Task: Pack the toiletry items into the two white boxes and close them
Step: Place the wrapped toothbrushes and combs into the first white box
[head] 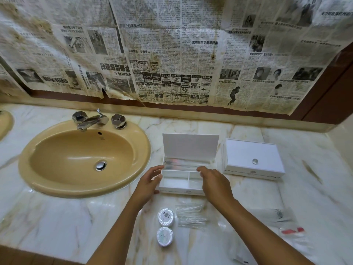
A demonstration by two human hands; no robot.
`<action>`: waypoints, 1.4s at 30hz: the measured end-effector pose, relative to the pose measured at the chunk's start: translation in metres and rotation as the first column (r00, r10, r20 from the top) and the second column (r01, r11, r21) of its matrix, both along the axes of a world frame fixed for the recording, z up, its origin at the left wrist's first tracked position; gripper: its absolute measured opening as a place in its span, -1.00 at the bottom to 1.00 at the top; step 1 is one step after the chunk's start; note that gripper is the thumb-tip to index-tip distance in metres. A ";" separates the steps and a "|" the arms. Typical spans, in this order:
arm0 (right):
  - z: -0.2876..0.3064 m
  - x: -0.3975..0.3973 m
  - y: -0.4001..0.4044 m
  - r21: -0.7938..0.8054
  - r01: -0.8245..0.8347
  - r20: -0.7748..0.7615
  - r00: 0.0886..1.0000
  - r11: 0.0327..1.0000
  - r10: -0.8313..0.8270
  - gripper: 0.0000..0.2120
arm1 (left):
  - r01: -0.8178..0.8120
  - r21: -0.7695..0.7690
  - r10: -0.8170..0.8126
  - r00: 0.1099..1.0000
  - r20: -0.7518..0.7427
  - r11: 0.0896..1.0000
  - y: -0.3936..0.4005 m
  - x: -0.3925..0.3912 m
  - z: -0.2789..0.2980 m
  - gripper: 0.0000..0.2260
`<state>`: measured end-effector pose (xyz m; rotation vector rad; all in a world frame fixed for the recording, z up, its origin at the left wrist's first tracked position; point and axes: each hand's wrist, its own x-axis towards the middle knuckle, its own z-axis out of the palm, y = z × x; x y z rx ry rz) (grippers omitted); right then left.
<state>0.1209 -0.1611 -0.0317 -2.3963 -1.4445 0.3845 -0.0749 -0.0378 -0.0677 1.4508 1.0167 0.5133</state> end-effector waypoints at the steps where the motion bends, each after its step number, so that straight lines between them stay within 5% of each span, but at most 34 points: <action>1: 0.003 0.000 0.000 0.024 0.007 -0.018 1.000 1.000 -0.006 -0.49 | 0.000 -0.002 0.000 1.000 0.000 1.000 0.000 0.000 0.000 -0.77; 6: 0.011 -0.002 0.003 0.074 0.031 -0.132 0.991 0.997 -0.021 -0.71 | -0.003 -0.006 0.003 1.000 0.003 1.000 0.000 0.000 0.000 -0.77; 13: 0.008 -0.008 0.007 -0.007 -0.001 -0.311 0.950 1.000 -0.001 -0.68 | -0.004 -0.004 0.004 1.000 -0.001 1.000 0.000 0.000 0.000 -0.77; 17: 0.004 -0.005 0.008 -0.021 0.004 -0.277 0.961 1.000 -0.010 -0.86 | -0.002 -0.001 0.002 1.000 -0.001 1.000 0.000 0.000 0.001 -0.77; 24: -0.004 -0.003 0.008 0.200 -0.036 -0.110 0.992 0.979 0.058 -0.83 | -0.004 0.002 0.004 1.000 -0.002 1.000 0.000 0.000 0.001 -0.77; 27: -0.003 -0.002 0.008 0.162 -0.069 0.004 0.998 0.984 0.070 -0.81 | -0.004 0.000 0.004 1.000 -0.001 1.000 0.000 0.000 0.000 -0.77; 36: -0.010 -0.002 0.003 -0.008 -0.049 -0.099 0.994 0.999 0.048 -0.66 | 0.002 0.006 -0.002 1.000 -0.003 1.000 0.000 0.000 -0.001 -0.77; 42: -0.011 -0.004 0.002 0.011 -0.039 -0.147 0.988 0.999 0.040 -0.75 | -0.001 0.001 0.001 1.000 0.002 1.000 0.001 0.000 -0.002 -0.77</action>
